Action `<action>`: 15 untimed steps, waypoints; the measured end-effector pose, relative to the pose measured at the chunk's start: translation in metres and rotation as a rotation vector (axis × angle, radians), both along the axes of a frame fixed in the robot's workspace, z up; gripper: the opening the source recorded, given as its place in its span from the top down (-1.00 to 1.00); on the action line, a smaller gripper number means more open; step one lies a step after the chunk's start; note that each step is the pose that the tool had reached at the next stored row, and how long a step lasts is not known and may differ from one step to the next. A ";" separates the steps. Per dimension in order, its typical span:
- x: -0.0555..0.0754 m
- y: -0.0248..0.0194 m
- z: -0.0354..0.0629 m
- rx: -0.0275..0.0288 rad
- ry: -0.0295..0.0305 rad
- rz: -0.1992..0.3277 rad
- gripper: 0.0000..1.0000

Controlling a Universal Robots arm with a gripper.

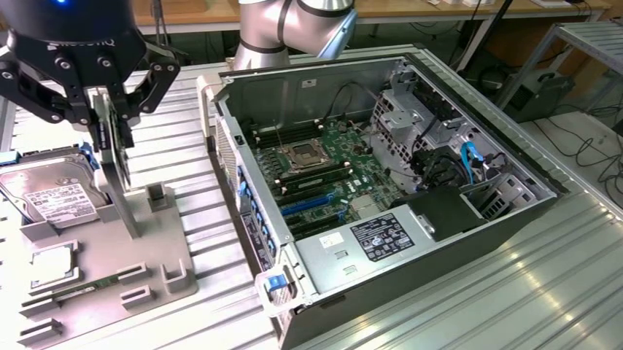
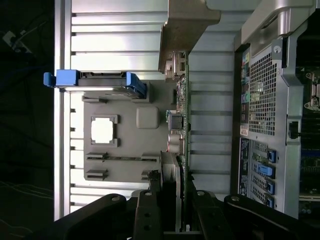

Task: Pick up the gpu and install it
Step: 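Pick up the gpu and move the gpu toward the slot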

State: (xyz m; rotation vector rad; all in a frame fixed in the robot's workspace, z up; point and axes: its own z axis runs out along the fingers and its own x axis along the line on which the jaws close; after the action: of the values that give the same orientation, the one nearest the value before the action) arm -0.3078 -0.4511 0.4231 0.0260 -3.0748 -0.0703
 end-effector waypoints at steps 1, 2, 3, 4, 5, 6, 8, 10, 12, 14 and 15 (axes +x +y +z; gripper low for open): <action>0.000 0.0000 0.0008 0.0000 0.0002 0.000 0.44; 0.000 0.0000 0.0017 0.0000 0.0005 0.000 0.44; 0.000 0.0000 0.0025 0.0000 0.0013 0.000 0.44; 0.000 0.0000 0.0035 0.0000 0.0019 0.000 0.44; 0.000 0.0000 0.0042 0.0000 0.0021 0.000 0.44; 0.000 0.0000 0.0050 0.0000 0.0024 0.000 0.44; 0.000 0.0000 0.0072 0.0000 0.0030 0.000 0.44; 0.000 0.0000 0.0095 0.0000 0.0037 0.000 0.44; 0.000 0.0000 0.0113 0.0000 0.0041 0.000 0.44; 0.000 0.0000 0.0132 0.0001 0.0043 0.000 0.44; 0.000 0.0000 0.0146 0.0000 0.0044 0.000 0.44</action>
State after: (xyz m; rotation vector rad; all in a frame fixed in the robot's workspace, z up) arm -0.3076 -0.4511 0.4376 0.0259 -3.0704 -0.0704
